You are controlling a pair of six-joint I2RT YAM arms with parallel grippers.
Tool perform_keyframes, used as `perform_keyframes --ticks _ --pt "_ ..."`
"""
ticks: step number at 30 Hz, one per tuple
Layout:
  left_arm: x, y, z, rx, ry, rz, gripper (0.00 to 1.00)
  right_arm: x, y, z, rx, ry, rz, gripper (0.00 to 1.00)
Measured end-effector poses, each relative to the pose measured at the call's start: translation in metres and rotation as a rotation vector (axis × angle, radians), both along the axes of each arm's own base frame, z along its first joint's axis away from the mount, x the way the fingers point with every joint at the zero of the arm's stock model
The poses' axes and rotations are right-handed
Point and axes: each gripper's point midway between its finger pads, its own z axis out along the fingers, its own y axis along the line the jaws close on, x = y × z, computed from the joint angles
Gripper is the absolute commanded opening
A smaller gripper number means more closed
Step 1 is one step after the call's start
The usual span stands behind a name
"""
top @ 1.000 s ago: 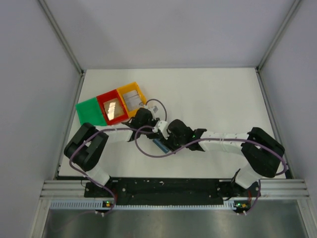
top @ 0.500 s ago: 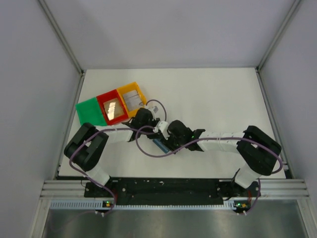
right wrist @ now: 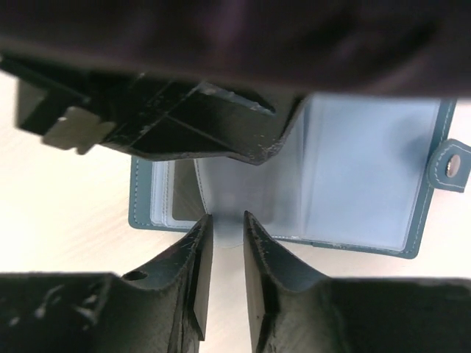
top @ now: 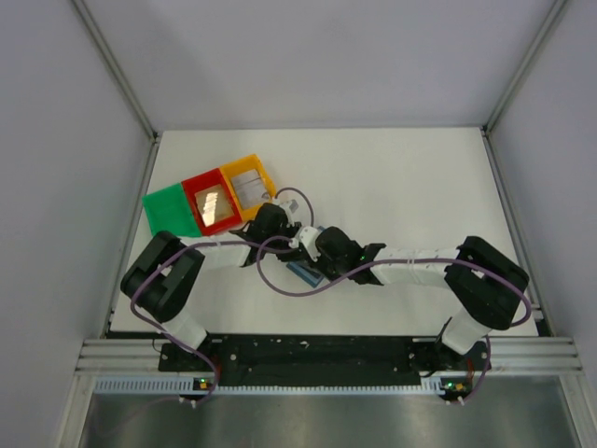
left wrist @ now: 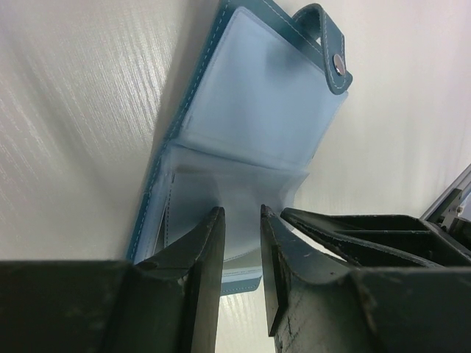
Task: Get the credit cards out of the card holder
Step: Remove the credit card from the card holder.
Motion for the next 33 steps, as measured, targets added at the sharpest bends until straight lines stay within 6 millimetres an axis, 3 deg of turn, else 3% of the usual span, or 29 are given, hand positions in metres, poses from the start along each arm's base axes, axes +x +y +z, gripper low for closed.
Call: perform_keyframes --ticks 6,11,15,18,22,27,33 --pt "0.0 0.0 0.0 0.0 0.001 -0.001 0.32 0.004 -0.003 0.0 -0.013 -0.019 -0.017 0.0" --pt "-0.001 0.003 0.007 0.002 -0.014 0.008 0.39 0.005 -0.003 0.001 -0.013 -0.021 -0.023 0.0" --pt "0.0 0.012 0.031 -0.007 -0.092 0.044 0.42 0.006 -0.001 0.003 0.004 -0.019 -0.028 0.0" --pt "-0.001 0.022 0.048 -0.019 -0.154 0.079 0.42 0.012 0.006 0.016 0.052 -0.023 -0.041 0.0" --pt "-0.002 0.026 0.069 -0.06 -0.245 0.085 0.42 0.025 -0.01 0.019 0.07 0.01 -0.114 0.0" --pt "-0.003 0.021 0.064 -0.064 -0.251 0.058 0.38 0.033 -0.022 0.02 0.094 0.074 -0.179 0.0" --pt "-0.009 0.02 0.051 -0.055 -0.249 0.051 0.39 0.043 -0.021 0.034 0.148 0.12 -0.221 0.0"
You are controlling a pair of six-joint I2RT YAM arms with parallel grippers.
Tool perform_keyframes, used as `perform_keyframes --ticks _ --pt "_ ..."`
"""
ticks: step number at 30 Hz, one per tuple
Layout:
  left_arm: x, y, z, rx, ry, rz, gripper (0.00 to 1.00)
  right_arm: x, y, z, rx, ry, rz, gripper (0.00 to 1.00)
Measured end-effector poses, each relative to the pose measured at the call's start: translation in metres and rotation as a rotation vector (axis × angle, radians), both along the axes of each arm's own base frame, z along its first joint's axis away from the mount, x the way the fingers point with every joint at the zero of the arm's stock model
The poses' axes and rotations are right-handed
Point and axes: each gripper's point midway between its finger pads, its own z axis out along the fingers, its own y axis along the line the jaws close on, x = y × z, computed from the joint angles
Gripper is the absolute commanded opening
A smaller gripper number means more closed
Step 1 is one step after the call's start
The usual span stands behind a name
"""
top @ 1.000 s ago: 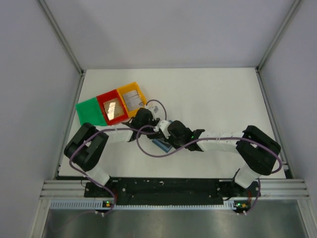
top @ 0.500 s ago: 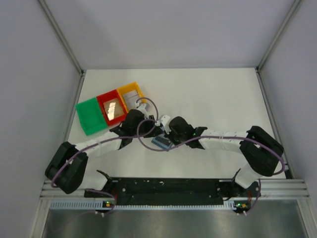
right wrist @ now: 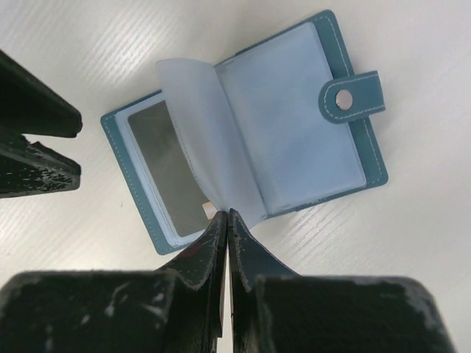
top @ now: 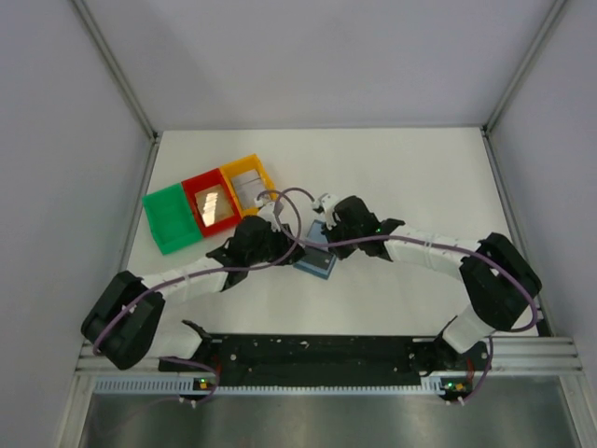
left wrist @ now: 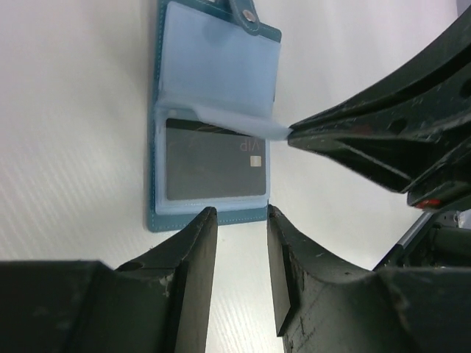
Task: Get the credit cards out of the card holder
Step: Remove the credit card from the card holder.
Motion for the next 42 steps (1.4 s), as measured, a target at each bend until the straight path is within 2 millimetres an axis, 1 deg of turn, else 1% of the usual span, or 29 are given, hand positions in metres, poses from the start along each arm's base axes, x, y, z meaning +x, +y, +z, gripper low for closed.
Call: perform_keyframes --ticks 2,4,6,9,12,15,18,20,23,24,26,27,29,32,36,38,39,42 --pt "-0.002 0.006 0.0 0.002 -0.016 0.017 0.4 0.003 0.0 0.005 0.02 0.016 -0.015 0.0" --pt "-0.003 0.009 0.005 -0.001 -0.044 0.024 0.39 0.005 0.002 0.01 0.047 0.038 -0.024 0.0" --pt "-0.001 0.009 0.01 -0.005 -0.071 0.023 0.39 0.004 0.005 0.015 0.081 0.074 -0.032 0.0" --pt "-0.001 0.008 0.009 -0.001 -0.076 0.016 0.4 0.0 0.014 0.025 0.147 0.133 -0.034 0.0" --pt "-0.002 0.007 0.001 0.013 -0.059 0.009 0.39 -0.007 0.023 0.032 0.203 0.191 -0.043 0.0" --pt "-0.004 0.006 -0.013 0.04 -0.024 -0.003 0.39 -0.017 0.03 0.034 0.25 0.269 -0.066 0.0" --pt "-0.006 -0.001 -0.027 0.069 0.013 -0.033 0.38 -0.022 0.034 0.035 0.29 0.327 -0.105 0.0" --pt "-0.007 -0.006 -0.034 0.085 0.036 -0.05 0.38 -0.025 0.032 0.03 0.3 0.358 -0.143 0.0" --pt "-0.007 -0.01 -0.041 0.099 0.058 -0.067 0.38 -0.033 0.024 0.012 0.283 0.405 -0.205 0.01" --pt "-0.007 -0.012 -0.043 0.104 0.065 -0.072 0.38 -0.036 0.019 0.004 0.268 0.416 -0.232 0.04" --pt "-0.005 -0.016 -0.045 0.116 0.075 -0.084 0.38 -0.038 0.011 -0.006 0.244 0.421 -0.28 0.13" --pt "-0.004 -0.018 -0.046 0.12 0.076 -0.089 0.38 -0.038 0.006 -0.01 0.233 0.416 -0.306 0.16" --pt "-0.001 -0.024 -0.045 0.131 0.074 -0.104 0.38 -0.036 -0.004 -0.012 0.214 0.386 -0.348 0.17" --pt "0.003 -0.034 -0.042 0.136 0.067 -0.123 0.38 -0.027 -0.012 -0.003 0.214 0.315 -0.386 0.17" --pt "0.01 -0.045 -0.038 0.14 0.055 -0.141 0.38 -0.013 -0.014 0.027 0.273 0.201 -0.395 0.17" --pt "0.012 -0.048 -0.04 0.147 0.059 -0.146 0.37 -0.011 -0.011 0.04 0.32 0.164 -0.373 0.13" --pt "0.013 -0.049 -0.041 0.151 0.064 -0.147 0.36 -0.011 -0.009 0.045 0.339 0.156 -0.361 0.1" --pt "0.015 -0.052 -0.048 0.164 0.083 -0.151 0.36 -0.011 0.0 0.048 0.379 0.157 -0.326 0.02"
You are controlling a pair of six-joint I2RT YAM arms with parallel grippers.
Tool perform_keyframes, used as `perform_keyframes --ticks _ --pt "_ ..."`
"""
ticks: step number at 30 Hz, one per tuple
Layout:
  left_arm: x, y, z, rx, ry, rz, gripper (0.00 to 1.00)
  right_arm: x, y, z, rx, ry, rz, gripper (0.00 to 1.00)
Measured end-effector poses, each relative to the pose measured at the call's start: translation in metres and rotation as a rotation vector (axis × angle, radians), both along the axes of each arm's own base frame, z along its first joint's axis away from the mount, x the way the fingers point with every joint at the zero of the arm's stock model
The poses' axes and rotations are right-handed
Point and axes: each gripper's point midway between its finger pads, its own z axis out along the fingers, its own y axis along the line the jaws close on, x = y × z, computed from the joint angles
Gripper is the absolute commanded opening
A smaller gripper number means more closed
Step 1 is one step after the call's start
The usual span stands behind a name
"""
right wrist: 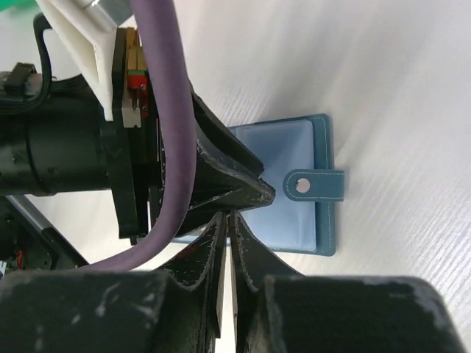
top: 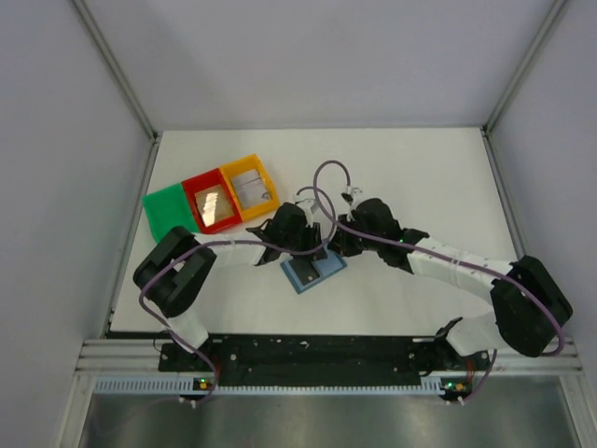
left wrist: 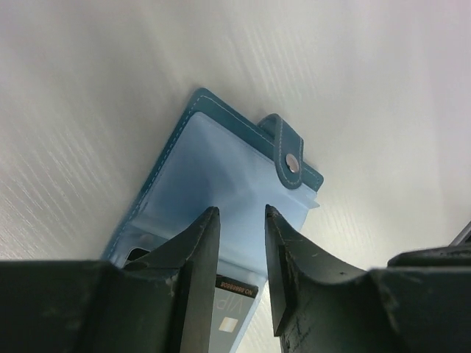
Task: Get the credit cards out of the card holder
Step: Remove the credit card from the card holder.
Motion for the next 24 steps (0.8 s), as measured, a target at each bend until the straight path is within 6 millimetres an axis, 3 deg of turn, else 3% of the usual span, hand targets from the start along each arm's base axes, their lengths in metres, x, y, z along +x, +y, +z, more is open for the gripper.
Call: perform_keyframes --ticks 5,9,13,19,24 --pt "0.0 -0.001 -0.006 0.01 0.02 -0.002 0.35 -0.002 0.004 -0.021 0.023 0.038 0.011 0.0" --pt "-0.001 -0.002 -0.006 0.007 0.023 -0.003 0.35 -0.002 -0.008 -0.056 0.019 0.115 -0.028 0.0" --pt "-0.002 -0.002 -0.005 0.001 0.026 -0.008 0.35 0.001 -0.017 -0.077 0.023 0.163 -0.056 0.0" --pt "-0.005 -0.001 -0.003 -0.008 0.024 -0.013 0.36 0.006 -0.02 -0.087 0.06 0.201 -0.083 0.0" --pt "-0.014 0.008 0.014 -0.029 -0.011 -0.005 0.37 0.004 -0.02 -0.089 0.084 0.233 -0.107 0.0"
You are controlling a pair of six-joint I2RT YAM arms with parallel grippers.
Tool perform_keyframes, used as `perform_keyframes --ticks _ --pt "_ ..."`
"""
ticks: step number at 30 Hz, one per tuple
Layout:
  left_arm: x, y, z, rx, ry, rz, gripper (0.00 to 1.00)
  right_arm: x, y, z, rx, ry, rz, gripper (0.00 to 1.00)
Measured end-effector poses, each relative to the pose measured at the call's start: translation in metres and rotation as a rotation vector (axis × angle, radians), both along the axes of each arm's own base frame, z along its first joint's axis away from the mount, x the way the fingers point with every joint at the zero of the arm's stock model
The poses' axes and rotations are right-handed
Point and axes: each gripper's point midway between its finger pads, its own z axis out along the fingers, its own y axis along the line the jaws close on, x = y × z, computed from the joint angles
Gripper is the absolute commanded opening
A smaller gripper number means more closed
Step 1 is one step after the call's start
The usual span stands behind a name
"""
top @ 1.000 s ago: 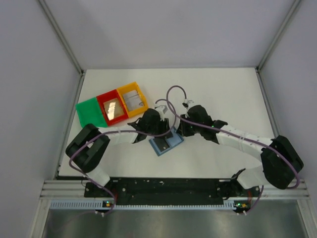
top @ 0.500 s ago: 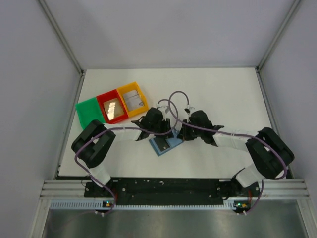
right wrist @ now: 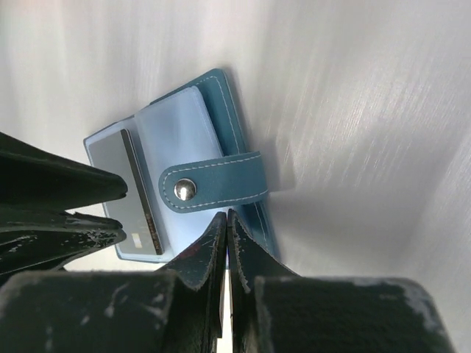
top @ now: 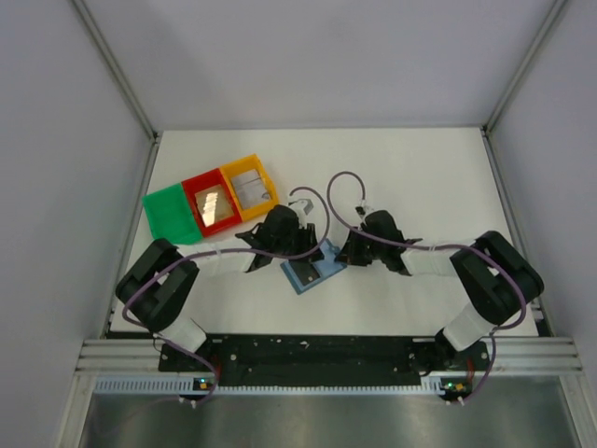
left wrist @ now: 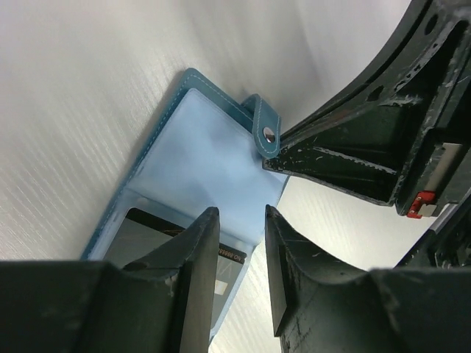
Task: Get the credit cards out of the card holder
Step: Remove the credit card from the card holder.
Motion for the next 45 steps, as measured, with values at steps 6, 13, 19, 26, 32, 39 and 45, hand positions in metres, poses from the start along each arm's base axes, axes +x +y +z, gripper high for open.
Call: perform_keyframes --ticks 6,13,19,26,32,39,45 --pt "0.0 0.002 -0.003 0.013 0.004 0.001 0.37 -0.014 -0.003 -0.002 0.045 0.063 -0.043 0.0" --pt "-0.003 0.002 -0.019 0.045 0.045 -0.015 0.38 -0.039 -0.008 -0.007 0.045 0.143 -0.057 0.0" --pt "-0.004 0.003 -0.02 0.053 0.039 -0.025 0.38 -0.045 -0.011 -0.002 0.038 0.154 -0.05 0.0" --pt "-0.005 0.003 -0.021 0.053 0.044 -0.032 0.38 -0.037 0.006 0.029 0.13 0.084 0.006 0.02" --pt "-0.007 0.001 -0.021 0.046 0.047 -0.039 0.37 -0.013 0.033 0.048 0.215 0.025 0.056 0.02" --pt "-0.009 0.019 -0.013 0.017 0.033 0.024 0.38 -0.018 0.039 0.022 0.215 0.09 0.088 0.04" --pt "0.002 0.039 0.027 -0.051 -0.052 0.1 0.37 -0.018 0.043 0.023 0.219 0.092 0.117 0.08"
